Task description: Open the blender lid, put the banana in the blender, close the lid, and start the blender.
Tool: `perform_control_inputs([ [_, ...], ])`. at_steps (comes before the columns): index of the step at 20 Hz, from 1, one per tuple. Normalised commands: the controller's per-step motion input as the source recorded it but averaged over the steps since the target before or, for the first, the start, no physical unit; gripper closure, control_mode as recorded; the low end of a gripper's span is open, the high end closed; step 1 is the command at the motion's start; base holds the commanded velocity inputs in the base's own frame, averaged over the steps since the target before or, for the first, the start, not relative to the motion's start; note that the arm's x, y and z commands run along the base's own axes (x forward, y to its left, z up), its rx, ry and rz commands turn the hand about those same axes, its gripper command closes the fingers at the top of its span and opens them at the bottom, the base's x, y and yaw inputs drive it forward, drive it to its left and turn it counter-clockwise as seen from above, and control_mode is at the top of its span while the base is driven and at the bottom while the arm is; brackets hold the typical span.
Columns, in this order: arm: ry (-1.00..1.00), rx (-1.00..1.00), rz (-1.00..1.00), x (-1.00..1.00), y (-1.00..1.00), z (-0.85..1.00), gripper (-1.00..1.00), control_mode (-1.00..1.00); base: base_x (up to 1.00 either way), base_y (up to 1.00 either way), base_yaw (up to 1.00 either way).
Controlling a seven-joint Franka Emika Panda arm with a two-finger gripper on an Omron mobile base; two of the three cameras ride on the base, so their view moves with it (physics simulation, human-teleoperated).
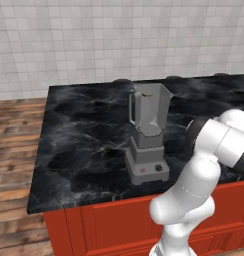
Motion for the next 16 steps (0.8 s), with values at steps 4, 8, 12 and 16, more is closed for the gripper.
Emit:
perform_control_inputs([
  [4,0.00,0.00,0.00,0.13,0.00,-0.06,-1.00,-1.00,0.00,0.00,0.00],
  [8,0.00,0.00,0.00,0.18,0.00,0.00,-1.00,-1.00,0.00,0.00,0.00],
  [12,0.00,0.00,0.00,0.17,0.00,-0.11,-1.00,-1.00,0.00,0.00,0.00],
  [16,0.00,-0.01,0.00,0.05,0.05,-0.34,-1.00,-1.00,0.00,0.00,0.00],
])
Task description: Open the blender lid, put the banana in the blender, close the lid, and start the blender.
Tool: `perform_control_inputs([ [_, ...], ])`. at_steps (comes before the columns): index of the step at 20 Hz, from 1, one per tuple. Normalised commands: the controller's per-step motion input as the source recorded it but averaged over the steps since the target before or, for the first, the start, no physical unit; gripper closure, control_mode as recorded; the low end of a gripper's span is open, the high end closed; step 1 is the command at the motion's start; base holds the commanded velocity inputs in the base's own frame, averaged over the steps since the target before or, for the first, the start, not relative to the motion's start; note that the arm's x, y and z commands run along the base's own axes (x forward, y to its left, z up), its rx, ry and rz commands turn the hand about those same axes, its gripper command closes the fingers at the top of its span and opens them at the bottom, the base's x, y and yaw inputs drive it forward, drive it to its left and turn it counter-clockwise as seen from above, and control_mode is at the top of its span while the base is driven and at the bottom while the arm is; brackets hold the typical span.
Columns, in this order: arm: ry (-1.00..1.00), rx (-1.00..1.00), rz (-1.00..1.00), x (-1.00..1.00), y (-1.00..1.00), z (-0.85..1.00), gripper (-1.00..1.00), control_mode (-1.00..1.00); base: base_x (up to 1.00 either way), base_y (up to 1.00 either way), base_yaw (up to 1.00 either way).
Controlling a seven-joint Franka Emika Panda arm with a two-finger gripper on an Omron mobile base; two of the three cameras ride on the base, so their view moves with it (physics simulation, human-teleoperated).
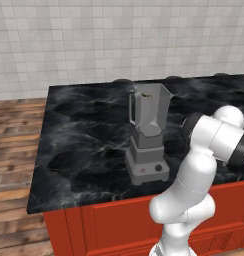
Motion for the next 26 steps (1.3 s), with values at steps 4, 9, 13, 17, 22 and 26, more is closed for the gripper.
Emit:
perform_control_inputs([
  [4,0.00,-0.01,0.00,0.00,0.11,-0.47,1.00,-1.00,0.00,0.00,0.00],
  [9,0.00,0.00,0.00,0.00,0.04,-0.02,1.00,-1.00,0.00,0.00,0.00],
  [13,0.00,0.00,0.00,0.00,0.01,0.33,1.00,-1.00,0.00,0.00,0.00],
  [17,-0.11,0.00,0.00,-0.07,0.00,0.87,1.00,-1.00,0.00,0.00,0.00],
  [22,-0.13,0.00,0.00,-0.21,0.04,1.00,1.00,-1.00,0.00,0.00,0.00],
  [26,-0.08,0.00,0.00,-0.28,0.26,1.00,1.00,-1.00,0.00,0.00,0.00],
])
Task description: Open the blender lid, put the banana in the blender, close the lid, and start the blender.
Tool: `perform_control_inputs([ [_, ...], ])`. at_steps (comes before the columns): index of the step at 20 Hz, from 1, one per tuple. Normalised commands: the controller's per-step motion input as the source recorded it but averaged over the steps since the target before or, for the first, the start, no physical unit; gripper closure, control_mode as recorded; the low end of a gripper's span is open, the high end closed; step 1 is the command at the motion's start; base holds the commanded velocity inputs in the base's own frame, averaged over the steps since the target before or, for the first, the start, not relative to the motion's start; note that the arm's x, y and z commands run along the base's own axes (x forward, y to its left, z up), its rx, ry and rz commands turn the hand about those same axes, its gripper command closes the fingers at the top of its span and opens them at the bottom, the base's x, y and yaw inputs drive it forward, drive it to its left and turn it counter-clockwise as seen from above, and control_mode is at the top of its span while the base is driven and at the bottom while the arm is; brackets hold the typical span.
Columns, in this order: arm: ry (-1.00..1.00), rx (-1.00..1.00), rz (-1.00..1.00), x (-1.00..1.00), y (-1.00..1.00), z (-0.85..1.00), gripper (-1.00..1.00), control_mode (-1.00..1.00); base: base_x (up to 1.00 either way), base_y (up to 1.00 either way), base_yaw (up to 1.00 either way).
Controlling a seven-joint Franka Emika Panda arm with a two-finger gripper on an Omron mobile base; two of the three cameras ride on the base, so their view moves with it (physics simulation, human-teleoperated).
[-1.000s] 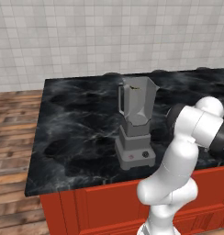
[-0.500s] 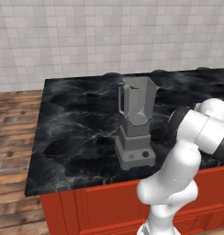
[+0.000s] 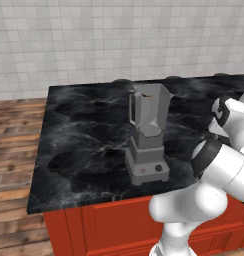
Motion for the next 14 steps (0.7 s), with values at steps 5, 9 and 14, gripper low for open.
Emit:
perform_control_inputs([
  [5,-0.10,0.00,0.00,-0.20,0.48,1.00,1.00,-1.00,0.00,0.00,0.00],
  [9,-0.12,-0.03,0.00,-0.17,0.56,1.00,1.00,-1.00,0.00,0.00,0.00],
  [14,-0.13,-0.07,0.00,-0.24,0.64,1.00,1.00,-1.00,0.00,0.00,0.00],
])
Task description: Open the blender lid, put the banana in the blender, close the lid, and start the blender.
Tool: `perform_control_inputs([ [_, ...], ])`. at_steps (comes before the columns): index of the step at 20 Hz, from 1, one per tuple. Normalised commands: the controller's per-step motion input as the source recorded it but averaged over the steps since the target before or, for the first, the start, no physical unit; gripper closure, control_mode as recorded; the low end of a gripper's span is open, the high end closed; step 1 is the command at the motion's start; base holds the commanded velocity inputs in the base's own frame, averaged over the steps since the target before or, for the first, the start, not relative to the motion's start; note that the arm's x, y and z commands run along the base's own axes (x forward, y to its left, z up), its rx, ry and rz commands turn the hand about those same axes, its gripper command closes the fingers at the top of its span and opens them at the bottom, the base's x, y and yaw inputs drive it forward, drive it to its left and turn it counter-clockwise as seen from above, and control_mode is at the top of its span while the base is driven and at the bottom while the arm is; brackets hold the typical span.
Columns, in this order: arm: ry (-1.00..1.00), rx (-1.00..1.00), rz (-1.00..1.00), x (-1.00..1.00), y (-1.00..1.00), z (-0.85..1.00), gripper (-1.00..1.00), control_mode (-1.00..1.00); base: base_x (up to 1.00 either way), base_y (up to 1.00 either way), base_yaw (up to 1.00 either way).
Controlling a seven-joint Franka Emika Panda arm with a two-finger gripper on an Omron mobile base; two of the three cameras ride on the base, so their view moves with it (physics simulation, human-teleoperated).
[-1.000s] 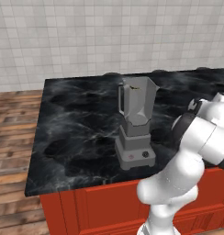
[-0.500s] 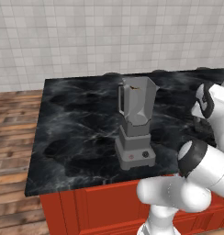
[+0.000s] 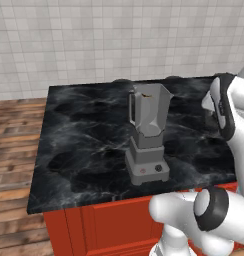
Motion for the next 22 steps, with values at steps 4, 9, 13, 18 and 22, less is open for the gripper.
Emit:
perform_control_inputs([
  [4,-0.13,-0.07,0.00,-0.22,0.62,1.00,1.00,-1.00,0.00,0.00,0.00],
  [9,-0.11,-0.06,0.00,-0.13,0.49,1.00,1.00,-1.00,0.00,0.00,0.00],
  [13,-0.04,-0.07,0.00,-0.12,0.55,1.00,1.00,-1.00,0.00,0.00,0.00],
  [18,0.00,-0.07,0.00,-0.10,0.57,0.96,1.00,-1.00,0.00,0.00,0.00],
  [22,0.04,-0.05,0.00,0.02,0.60,0.61,1.00,-1.00,0.00,0.00,0.00],
])
